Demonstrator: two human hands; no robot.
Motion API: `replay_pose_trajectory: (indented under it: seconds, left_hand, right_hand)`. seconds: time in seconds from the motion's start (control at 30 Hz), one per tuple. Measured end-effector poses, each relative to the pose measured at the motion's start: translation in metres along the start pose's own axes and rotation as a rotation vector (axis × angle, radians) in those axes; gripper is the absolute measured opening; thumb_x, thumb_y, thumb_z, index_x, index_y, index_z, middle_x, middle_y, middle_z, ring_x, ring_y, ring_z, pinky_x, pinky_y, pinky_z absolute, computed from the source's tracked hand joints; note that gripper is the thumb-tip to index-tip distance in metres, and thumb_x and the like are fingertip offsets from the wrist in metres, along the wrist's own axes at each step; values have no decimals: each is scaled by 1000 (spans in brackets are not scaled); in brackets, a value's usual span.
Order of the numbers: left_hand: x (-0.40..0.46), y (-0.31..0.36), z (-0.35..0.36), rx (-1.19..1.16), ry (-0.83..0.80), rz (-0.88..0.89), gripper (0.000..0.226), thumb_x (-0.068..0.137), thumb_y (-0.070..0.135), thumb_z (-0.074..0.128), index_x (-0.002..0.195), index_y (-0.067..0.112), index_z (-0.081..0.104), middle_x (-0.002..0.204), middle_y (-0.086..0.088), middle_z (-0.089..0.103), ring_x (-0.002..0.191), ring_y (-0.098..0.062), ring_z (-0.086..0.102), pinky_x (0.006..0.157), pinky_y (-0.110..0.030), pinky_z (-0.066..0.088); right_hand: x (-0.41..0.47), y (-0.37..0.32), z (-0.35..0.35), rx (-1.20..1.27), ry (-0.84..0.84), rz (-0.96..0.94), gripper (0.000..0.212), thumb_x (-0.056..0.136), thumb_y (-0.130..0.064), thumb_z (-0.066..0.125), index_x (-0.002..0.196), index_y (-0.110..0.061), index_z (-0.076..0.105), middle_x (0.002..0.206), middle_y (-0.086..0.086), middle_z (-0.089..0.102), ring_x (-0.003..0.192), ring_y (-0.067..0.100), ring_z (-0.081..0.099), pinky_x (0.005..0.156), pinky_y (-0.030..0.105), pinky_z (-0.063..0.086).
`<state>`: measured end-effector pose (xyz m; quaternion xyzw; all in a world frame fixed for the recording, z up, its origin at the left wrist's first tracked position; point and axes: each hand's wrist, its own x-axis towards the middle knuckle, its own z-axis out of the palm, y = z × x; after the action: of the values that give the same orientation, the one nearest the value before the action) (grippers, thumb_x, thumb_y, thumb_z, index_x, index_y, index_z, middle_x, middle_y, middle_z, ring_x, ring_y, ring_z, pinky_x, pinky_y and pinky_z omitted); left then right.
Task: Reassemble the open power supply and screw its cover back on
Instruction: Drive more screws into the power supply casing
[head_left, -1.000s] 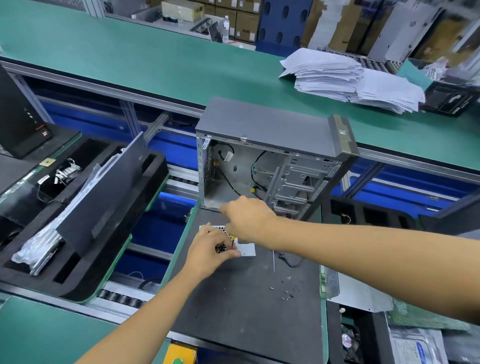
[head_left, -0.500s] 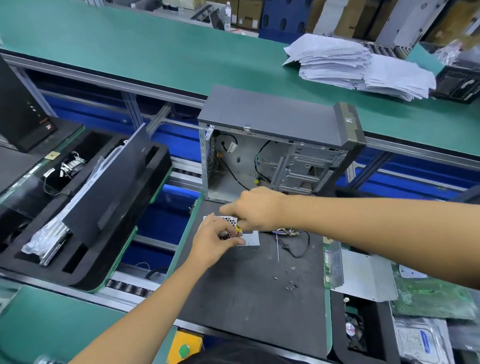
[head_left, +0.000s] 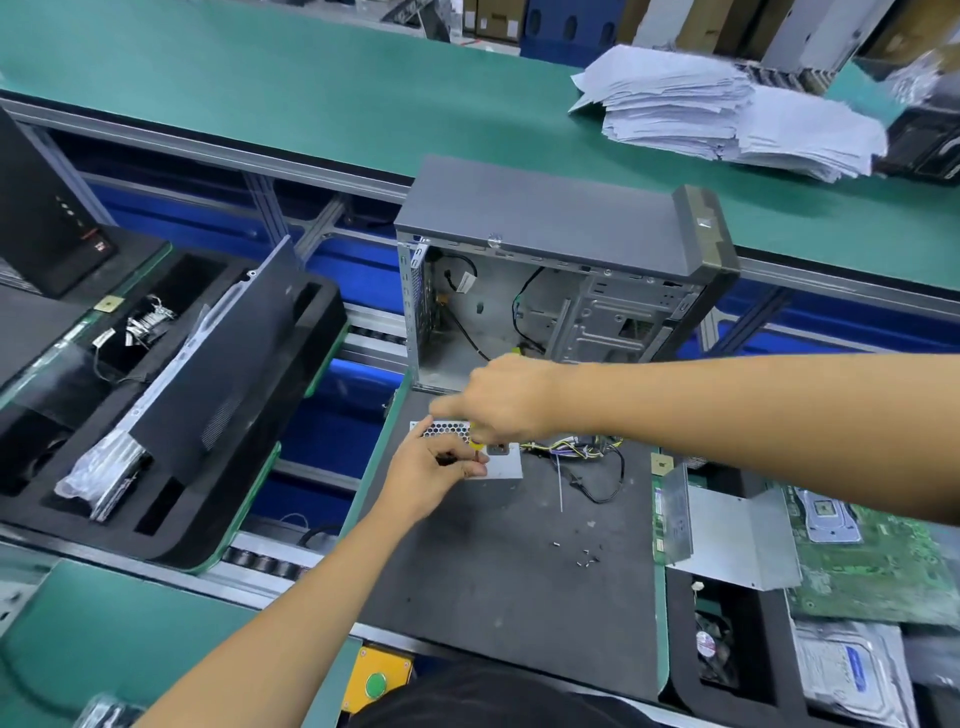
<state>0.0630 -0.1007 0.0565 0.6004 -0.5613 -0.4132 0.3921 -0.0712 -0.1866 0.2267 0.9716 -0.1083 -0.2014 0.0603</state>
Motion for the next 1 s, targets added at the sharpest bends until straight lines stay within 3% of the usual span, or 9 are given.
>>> replay_pose_trajectory:
  seconds: [0.13, 0.23, 0.37, 0.53, 0.6, 0.7, 0.83, 0.9, 1.0]
  left_hand:
    - [-1, 1, 2, 86, 15, 63, 27, 81, 24, 84, 68, 43, 69, 88, 29, 74, 102, 0, 67, 126, -43, 21]
    - [-1, 4, 0, 42, 32, 32, 26, 78, 17, 86, 70, 39, 76, 95, 22, 74, 107, -10, 66, 111, -50, 44]
    - [0, 5, -4, 149, -65, 82, 23, 84, 19, 79, 73, 39, 78, 86, 30, 73, 111, 2, 61, 119, -51, 32]
    - [-4, 3, -1, 68, -3, 48, 15, 66, 50, 85, 72, 49, 72, 92, 29, 74, 121, 4, 57, 123, -41, 27]
    - [-4, 3, 2, 80, 8, 46, 10, 69, 51, 81, 70, 49, 71, 88, 29, 74, 124, -1, 57, 124, -42, 25]
    - [-1, 0, 1, 70, -1, -61, 17, 70, 34, 90, 71, 45, 77, 90, 27, 74, 134, -20, 52, 109, -45, 46]
    - [-2, 3, -1, -1, -35, -53, 40, 71, 30, 89, 85, 62, 69, 87, 20, 77, 129, -34, 59, 113, -53, 42]
    - [-1, 3, -1, 4, -30, -50, 39, 72, 29, 89, 83, 60, 69, 87, 20, 77, 131, -35, 56, 113, -54, 41]
    - [-1, -2, 0, 64, 10, -25, 26, 75, 29, 89, 73, 50, 74, 89, 26, 76, 138, -9, 45, 120, -40, 32]
  right_hand:
    - [1, -4, 3, 192, -37, 332, 27, 94, -34, 49, 114, -16, 48, 79, 9, 57, 60, 28, 45, 53, 33, 31]
    - [0, 6, -6, -157, 8, -112, 30, 92, -39, 46, 114, -21, 35, 67, 2, 53, 48, 26, 42, 48, 32, 34]
    - [6, 10, -17, -363, -64, -544, 16, 95, -27, 40, 111, -23, 43, 86, 1, 65, 60, 32, 52, 59, 39, 51]
    - [9, -9, 3, 314, -24, 204, 8, 87, -19, 43, 85, -26, 43, 64, -2, 53, 60, 21, 49, 49, 31, 24]
    - [11, -13, 4, 384, 0, 312, 13, 87, -18, 47, 79, -26, 39, 61, -5, 47, 63, 24, 50, 48, 30, 23]
    - [10, -9, -5, 69, 9, -12, 15, 90, -36, 46, 101, -26, 49, 62, -6, 50, 52, 20, 45, 49, 28, 28]
    - [13, 8, -27, -412, -37, -599, 22, 95, -32, 46, 115, -26, 42, 87, 0, 64, 57, 30, 49, 52, 33, 44]
    - [13, 7, -25, -356, -5, -522, 20, 96, -26, 42, 115, -25, 46, 81, 1, 62, 56, 29, 46, 45, 30, 28]
    - [8, -6, -4, -8, 28, -12, 27, 96, -24, 44, 122, -25, 49, 65, 0, 44, 53, 26, 40, 46, 30, 18]
